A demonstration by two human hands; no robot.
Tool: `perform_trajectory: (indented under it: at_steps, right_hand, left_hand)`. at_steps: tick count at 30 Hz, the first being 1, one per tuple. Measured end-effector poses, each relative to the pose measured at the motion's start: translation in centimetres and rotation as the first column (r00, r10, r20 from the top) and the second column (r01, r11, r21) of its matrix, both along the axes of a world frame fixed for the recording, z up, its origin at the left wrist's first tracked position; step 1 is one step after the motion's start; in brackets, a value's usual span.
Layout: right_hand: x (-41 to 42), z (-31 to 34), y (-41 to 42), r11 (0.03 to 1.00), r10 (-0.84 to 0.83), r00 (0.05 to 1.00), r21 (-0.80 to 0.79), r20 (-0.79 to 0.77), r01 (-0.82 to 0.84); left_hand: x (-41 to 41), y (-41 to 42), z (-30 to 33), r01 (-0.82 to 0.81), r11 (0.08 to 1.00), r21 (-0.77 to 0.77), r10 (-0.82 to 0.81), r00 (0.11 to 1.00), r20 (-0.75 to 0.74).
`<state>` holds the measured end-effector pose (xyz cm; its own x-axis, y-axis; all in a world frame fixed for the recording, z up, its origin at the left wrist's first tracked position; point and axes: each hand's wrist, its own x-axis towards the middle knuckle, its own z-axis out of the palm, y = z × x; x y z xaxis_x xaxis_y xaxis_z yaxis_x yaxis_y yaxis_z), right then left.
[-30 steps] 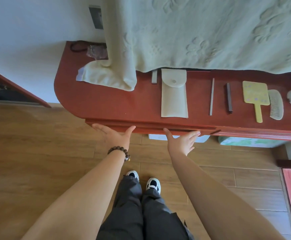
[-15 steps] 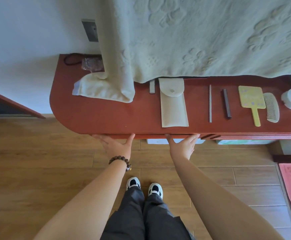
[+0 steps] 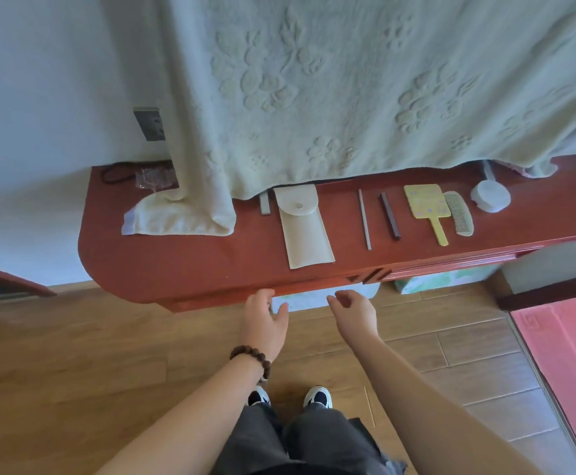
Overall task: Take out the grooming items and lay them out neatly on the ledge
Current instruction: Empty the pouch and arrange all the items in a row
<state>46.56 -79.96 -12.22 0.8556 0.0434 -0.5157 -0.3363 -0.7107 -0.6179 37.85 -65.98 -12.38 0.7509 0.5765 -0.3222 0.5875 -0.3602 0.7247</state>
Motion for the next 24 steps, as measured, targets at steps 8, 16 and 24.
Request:
perform_trajectory:
  at_steps: [8,16,24]
  right_hand:
    - [3.2,2.8,-0.8,0.988,0.082,0.992,0.119,0.092,-0.093]
    - [12.2,4.4,-2.1,0.943,0.274,0.948,0.15,0.161,-0.298]
    - [19.1,4.7,-2.8,0.848,0.478,0.863,0.169,0.167,-0.502]
  left_hand:
    - [7.9,-0.6,3.4,-0.006,0.987,0.16,-0.015,0.991,0.132]
    - [15.7,-2.5,2.5,-0.065,0.932,0.358,0.154,0.962,-0.226]
    - [19.2,-2.6,3.0,-0.232,0.956,0.181,0.272,0.933,-0.237]
